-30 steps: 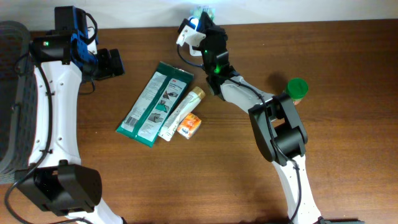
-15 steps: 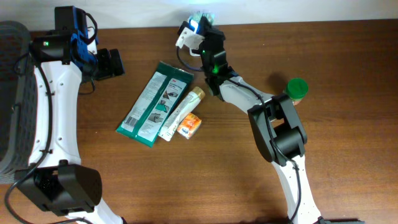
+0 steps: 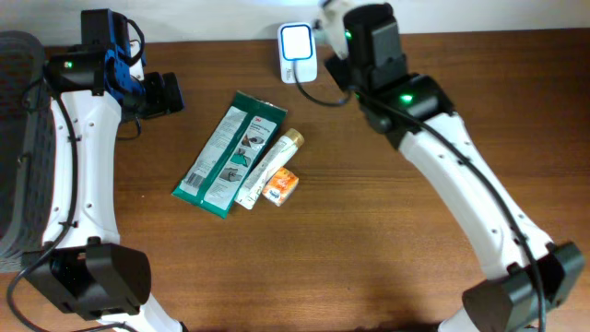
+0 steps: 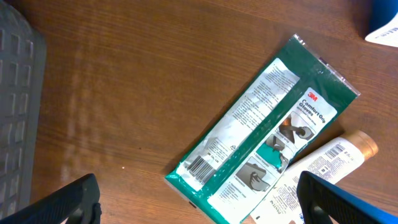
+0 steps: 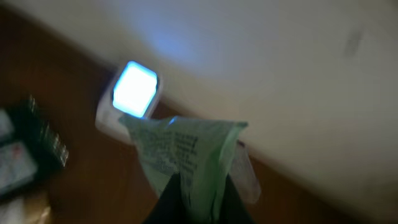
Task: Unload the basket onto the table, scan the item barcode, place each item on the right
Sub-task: 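Move the wipes pack away and set it on the table right side, then grasp the orange snack box with the right gripper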
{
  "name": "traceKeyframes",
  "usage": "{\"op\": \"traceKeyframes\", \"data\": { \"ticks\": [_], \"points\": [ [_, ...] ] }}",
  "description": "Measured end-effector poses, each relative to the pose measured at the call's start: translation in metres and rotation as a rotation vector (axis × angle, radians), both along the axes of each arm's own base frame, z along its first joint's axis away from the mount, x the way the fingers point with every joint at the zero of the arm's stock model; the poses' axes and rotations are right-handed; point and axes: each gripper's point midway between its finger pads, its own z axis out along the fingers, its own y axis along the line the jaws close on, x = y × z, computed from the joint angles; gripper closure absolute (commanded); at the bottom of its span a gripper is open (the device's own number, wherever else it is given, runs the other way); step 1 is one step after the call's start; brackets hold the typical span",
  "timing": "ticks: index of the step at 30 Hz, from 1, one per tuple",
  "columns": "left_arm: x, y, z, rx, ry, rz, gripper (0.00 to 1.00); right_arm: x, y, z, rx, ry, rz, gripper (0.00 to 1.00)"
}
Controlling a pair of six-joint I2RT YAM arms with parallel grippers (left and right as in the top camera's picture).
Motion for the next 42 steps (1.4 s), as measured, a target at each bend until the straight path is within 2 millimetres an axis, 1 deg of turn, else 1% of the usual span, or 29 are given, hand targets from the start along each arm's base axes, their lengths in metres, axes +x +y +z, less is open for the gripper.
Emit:
{"op": "traceKeyframes", "data": {
  "ticks": [1, 2, 3, 4, 5, 6, 10, 12, 13, 17, 20, 22, 23, 25, 26, 29, 30, 35, 37, 39, 40, 42],
  "points": [
    [0.000, 0.000, 0.000, 0.000, -0.001, 0.000, 0.01, -0.015, -0.019, -0.026, 0.032, 0.125, -0.084, 0.96],
    [0.000, 0.000, 0.000, 0.000, 0.000, 0.000, 0.01, -0.021, -0.030, -0.040, 0.043, 0.188, -0.128, 0.96],
    [0.000, 0.000, 0.000, 0.000, 0.000, 0.000, 0.01, -0.029, -0.049, -0.061, 0.066, 0.273, -0.210, 0.96],
    [0.000, 0.000, 0.000, 0.000, 0.000, 0.000, 0.01, -0.032, -0.055, -0.070, 0.095, 0.307, -0.259, 0.96],
    [0.000, 0.000, 0.000, 0.000, 0.000, 0.000, 0.01, -0.040, -0.078, -0.097, 0.095, 0.410, -0.334, 0.96],
    [0.000, 0.000, 0.000, 0.000, 0.000, 0.000, 0.01, -0.047, -0.092, -0.115, 0.112, 0.474, -0.393, 0.96],
    [0.000, 0.000, 0.000, 0.000, 0.000, 0.000, 0.01, -0.058, -0.129, -0.156, 0.161, 0.582, -0.555, 0.96],
    [0.000, 0.000, 0.000, 0.000, 0.000, 0.000, 0.01, -0.063, -0.146, -0.171, 0.186, 0.612, -0.635, 0.96],
    [0.000, 0.000, 0.000, 0.000, 0.000, 0.000, 0.01, -0.064, -0.154, -0.175, 0.196, 0.615, -0.667, 0.96],
    [0.000, 0.000, 0.000, 0.000, 0.000, 0.000, 0.01, -0.057, -0.182, -0.173, 0.203, 0.558, -0.756, 0.96],
    [0.000, 0.000, 0.000, 0.000, 0.000, 0.000, 0.01, -0.053, -0.195, -0.171, 0.207, 0.524, -0.791, 0.96],
    [0.000, 0.000, 0.000, 0.000, 0.000, 0.000, 0.01, -0.051, -0.198, -0.169, 0.207, 0.510, -0.797, 0.95],
    [0.000, 0.000, 0.000, 0.000, 0.000, 0.000, 0.01, -0.049, -0.199, -0.169, 0.210, 0.500, -0.800, 0.90],
    [0.000, 0.000, 0.000, 0.000, 0.000, 0.000, 0.01, -0.045, -0.199, -0.167, 0.216, 0.486, -0.799, 0.72],
    [0.000, 0.000, 0.000, 0.000, 0.000, 0.000, 0.01, -0.045, -0.198, -0.167, 0.217, 0.485, -0.792, 0.56],
    [0.000, 0.000, 0.000, 0.000, 0.000, 0.000, 0.01, -0.044, -0.192, -0.169, 0.251, 0.502, -0.772, 0.37],
    [0.000, 0.000, 0.000, 0.000, 0.000, 0.000, 0.01, -0.045, -0.188, -0.171, 0.269, 0.516, -0.761, 0.34],
    [0.000, 0.000, 0.000, 0.000, 0.000, 0.000, 0.01, -0.047, -0.173, -0.175, 0.309, 0.572, -0.684, 0.35],
    [0.000, 0.000, 0.000, 0.000, 0.000, 0.000, 0.01, -0.053, -0.159, -0.178, 0.336, 0.633, -0.607, 0.37],
    [0.000, 0.000, 0.000, 0.000, 0.000, 0.000, 0.01, -0.055, -0.137, -0.176, 0.404, 0.687, -0.504, 0.47],
    [0.000, 0.000, 0.000, 0.000, 0.000, 0.000, 0.01, -0.054, -0.125, -0.173, 0.445, 0.701, -0.454, 0.55],
    [0.000, 0.000, 0.000, 0.000, 0.000, 0.000, 0.01, -0.054, -0.087, -0.163, 0.556, 0.744, -0.314, 0.56]
  ]
}}
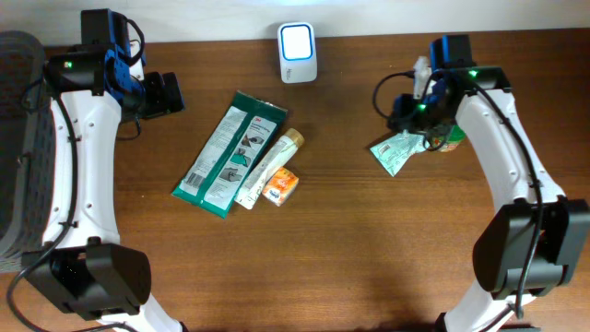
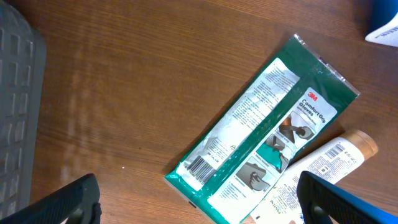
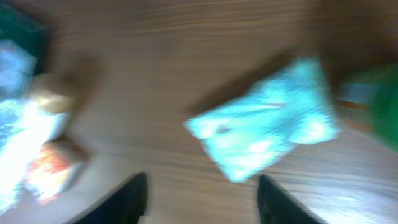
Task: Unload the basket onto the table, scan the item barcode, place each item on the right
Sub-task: 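Grasp the orange snack box with the right gripper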
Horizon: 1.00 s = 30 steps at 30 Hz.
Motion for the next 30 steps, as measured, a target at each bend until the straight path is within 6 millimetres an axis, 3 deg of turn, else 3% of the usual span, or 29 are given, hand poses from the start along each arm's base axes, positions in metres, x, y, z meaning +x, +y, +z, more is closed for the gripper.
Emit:
{"op": "traceKeyframes", "data": {
  "ticks": [5, 9, 12, 17, 22, 24, 28, 30],
  "points": [
    [0.000, 0.000, 0.000, 0.000, 0.000, 0.000, 0.01, -0.018, 0.099, -0.009, 0.178, 0.090, 0.070, 0.58],
    [0.000, 0.000, 0.000, 0.000, 0.000, 0.000, 0.01, -0.040, 0.166, -0.057, 0.221, 0.240, 0.051, 0.59],
    [0.000, 0.000, 0.000, 0.000, 0.000, 0.000, 0.01, -0.049, 0.192, -0.078, 0.220, 0.286, 0.051, 0.60],
    [0.000, 0.000, 0.000, 0.000, 0.000, 0.000, 0.01, -0.052, 0.202, -0.110, 0.217, 0.335, 0.021, 0.60],
    [0.000, 0.000, 0.000, 0.000, 0.000, 0.000, 0.01, -0.064, 0.207, -0.124, 0.260, 0.383, 0.027, 0.60],
    [0.000, 0.000, 0.000, 0.000, 0.000, 0.000, 0.01, -0.066, 0.211, -0.123, 0.265, 0.387, 0.033, 0.67],
    [0.000, 0.000, 0.000, 0.000, 0.000, 0.000, 0.01, -0.072, 0.221, -0.130, 0.258, 0.392, 0.049, 0.96],
    [0.000, 0.000, 0.000, 0.000, 0.000, 0.000, 0.01, -0.072, 0.221, -0.131, 0.254, 0.393, 0.044, 0.96]
  ]
}}
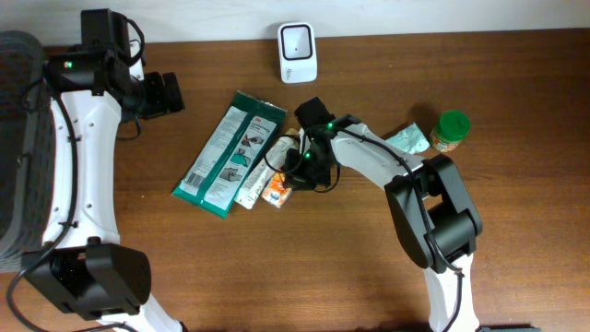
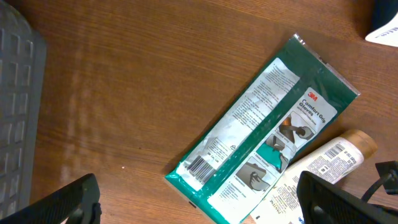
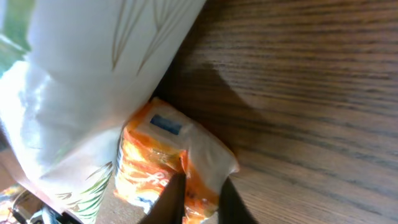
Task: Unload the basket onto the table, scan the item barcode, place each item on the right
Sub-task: 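Grasp the orange snack box with the right gripper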
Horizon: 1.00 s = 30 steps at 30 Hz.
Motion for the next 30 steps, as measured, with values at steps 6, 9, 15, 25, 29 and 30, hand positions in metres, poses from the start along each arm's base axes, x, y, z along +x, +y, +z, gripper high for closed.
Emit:
{"op": "traceKeyframes", "data": {
  "ticks": [6, 9, 15, 25, 29, 30],
  "points": [
    [0.000, 0.000, 0.000, 0.000, 0.000, 0.000, 0.01, -0.014, -0.024, 0.007, -0.010, 0.020, 0.154, 0.96],
    [0.000, 0.000, 0.000, 0.000, 0.000, 0.000, 0.01, -0.017, -0.066, 0.034, -0.059, -0.017, 0.398, 0.96],
    [0.000, 0.000, 0.000, 0.000, 0.000, 0.000, 0.01, 0.015, -0.114, 0.039, -0.250, -0.228, 0.686, 0.18],
    [0.000, 0.000, 0.000, 0.000, -0.001, 0.000, 0.01, 0.018, -0.144, 0.042, -0.107, -0.079, 0.346, 0.49],
    [0.000, 0.000, 0.000, 0.000, 0.000, 0.000, 0.01, 0.000, -0.131, 0.025, -0.057, -0.033, 0.339, 0.50],
    [0.000, 0.000, 0.000, 0.000, 0.000, 0.000, 0.01, 0.000, -0.129, 0.021, -0.050, -0.038, 0.336, 0.53]
  ]
}}
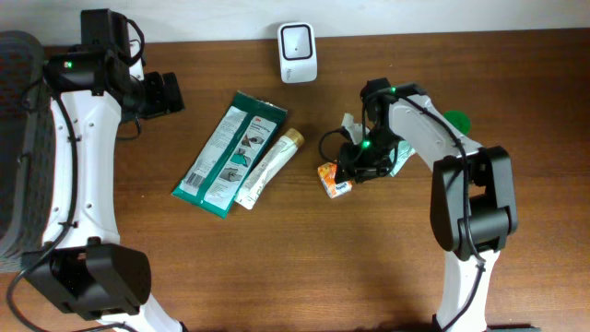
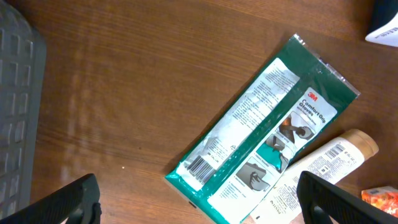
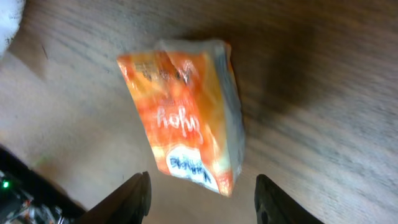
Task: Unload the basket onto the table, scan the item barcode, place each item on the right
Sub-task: 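Grasp the orange snack box with the right gripper, then lift the orange box and carry it toward the scanner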
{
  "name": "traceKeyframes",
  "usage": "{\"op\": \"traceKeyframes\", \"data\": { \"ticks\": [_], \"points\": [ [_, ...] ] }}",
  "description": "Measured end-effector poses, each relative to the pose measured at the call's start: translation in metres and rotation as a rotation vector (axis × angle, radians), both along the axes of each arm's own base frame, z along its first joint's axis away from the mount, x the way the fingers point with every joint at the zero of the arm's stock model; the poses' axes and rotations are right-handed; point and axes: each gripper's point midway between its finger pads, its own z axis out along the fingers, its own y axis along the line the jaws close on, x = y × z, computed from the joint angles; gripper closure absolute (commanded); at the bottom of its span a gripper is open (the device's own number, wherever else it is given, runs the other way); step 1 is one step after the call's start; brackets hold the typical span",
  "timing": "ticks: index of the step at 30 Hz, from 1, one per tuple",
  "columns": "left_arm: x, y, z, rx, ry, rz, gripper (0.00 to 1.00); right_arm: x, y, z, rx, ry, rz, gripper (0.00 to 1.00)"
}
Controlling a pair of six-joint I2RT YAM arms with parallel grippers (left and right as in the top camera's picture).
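Note:
The white scanner (image 1: 297, 41) stands at the table's back edge, its window dark. A small orange packet (image 1: 334, 178) lies flat on the wood right of centre; in the right wrist view the orange packet (image 3: 186, 134) sits just ahead of my right gripper (image 3: 202, 205). That right gripper (image 1: 358, 166) is open, with nothing between its fingers (image 3: 135, 196). My left gripper (image 1: 161, 92) hovers open at the far left, above and left of the green 3M pack (image 2: 264, 134); the left gripper (image 2: 199, 205) holds nothing.
A white tube (image 1: 270, 166) lies against the green 3M pack (image 1: 230, 152). A pale green pouch (image 1: 403, 159) and a green-lidded jar (image 1: 456, 120) sit at the right, partly behind the right arm. A grey basket (image 1: 17, 138) stands off the left edge.
The orange packet was beside the tube with my right gripper's fingers closed on it. Now it lies further right, and the right gripper is open above it. The left arm is unchanged.
My right gripper held the pale green pouch up by the lit scanner. Then the pouch lay at the right beside the jar, let go. Then the gripper was on the orange packet by the tube. Now that packet lies right of centre, released.

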Motion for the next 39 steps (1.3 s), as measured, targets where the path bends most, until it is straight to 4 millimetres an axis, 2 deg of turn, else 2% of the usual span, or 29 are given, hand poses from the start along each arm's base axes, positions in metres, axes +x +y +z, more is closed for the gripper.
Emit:
{"op": "traceKeyframes", "data": {
  "ticks": [2, 3, 4, 7, 9, 13, 16, 17, 19, 22, 23, 25, 28, 31, 34, 36, 39],
  "points": [
    [0.000, 0.000, 0.000, 0.000, 0.000, 0.000, 0.01, -0.002, 0.001, -0.008, 0.007, -0.002, -0.009, 0.60],
    [0.000, 0.000, 0.000, 0.000, 0.000, 0.000, 0.01, -0.004, 0.001, -0.013, 0.006, 0.006, -0.017, 0.67],
    [0.000, 0.000, 0.000, 0.000, 0.000, 0.000, 0.01, -0.003, 0.001, -0.018, 0.007, 0.000, -0.030, 0.68],
    [0.000, 0.000, 0.000, 0.000, 0.000, 0.000, 0.01, -0.001, 0.002, -0.022, 0.012, -0.010, -0.048, 0.82],
    [0.000, 0.000, 0.000, 0.000, 0.000, 0.000, 0.01, 0.000, 0.003, -0.022, 0.016, -0.009, -0.051, 0.96],
    [0.000, 0.000, 0.000, 0.000, 0.000, 0.000, 0.01, -0.001, 0.005, -0.021, 0.023, 0.004, -0.073, 0.96],
    [0.000, 0.000, 0.000, 0.000, 0.000, 0.000, 0.01, -0.007, 0.016, -0.011, 0.110, 0.054, -0.096, 0.96],
    [0.000, 0.000, 0.000, 0.000, 0.000, 0.000, 0.01, -0.008, 0.023, 0.000, 0.168, 0.066, -0.105, 0.96],
    [0.000, 0.000, 0.000, 0.000, 0.000, 0.000, 0.01, 0.001, 0.036, 0.037, 0.313, 0.038, -0.123, 0.96],
    [0.000, 0.000, 0.000, 0.000, 0.000, 0.000, 0.01, 0.016, 0.048, 0.118, 0.587, -0.055, -0.138, 0.96],
    [0.000, 0.000, 0.000, 0.000, 0.000, 0.000, 0.01, 0.020, 0.047, 0.156, 0.735, -0.083, -0.146, 0.96],
    [0.000, 0.000, 0.000, 0.000, 0.000, 0.000, 0.01, 0.023, 0.042, 0.182, 0.865, -0.088, -0.161, 0.96],
    [0.000, 0.000, 0.000, 0.000, 0.000, 0.000, 0.01, 0.029, 0.028, 0.202, 0.979, -0.063, -0.210, 0.96],
    [0.000, 0.000, 0.000, 0.000, 0.000, 0.000, 0.01, 0.034, 0.012, 0.213, 1.037, -0.027, -0.273, 0.96],
    [0.000, 0.000, 0.000, 0.000, 0.000, 0.000, 0.01, 0.034, 0.009, 0.221, 1.048, -0.005, -0.294, 0.96],
    [0.000, 0.000, 0.000, 0.000, 0.000, 0.000, 0.01, 0.030, 0.009, 0.240, 1.057, -0.043, -0.271, 0.96],
    [0.000, 0.000, 0.000, 0.000, 0.000, 0.000, 0.01, 0.013, 0.010, 0.285, 1.075, -0.150, -0.207, 0.96]
  ]
}}
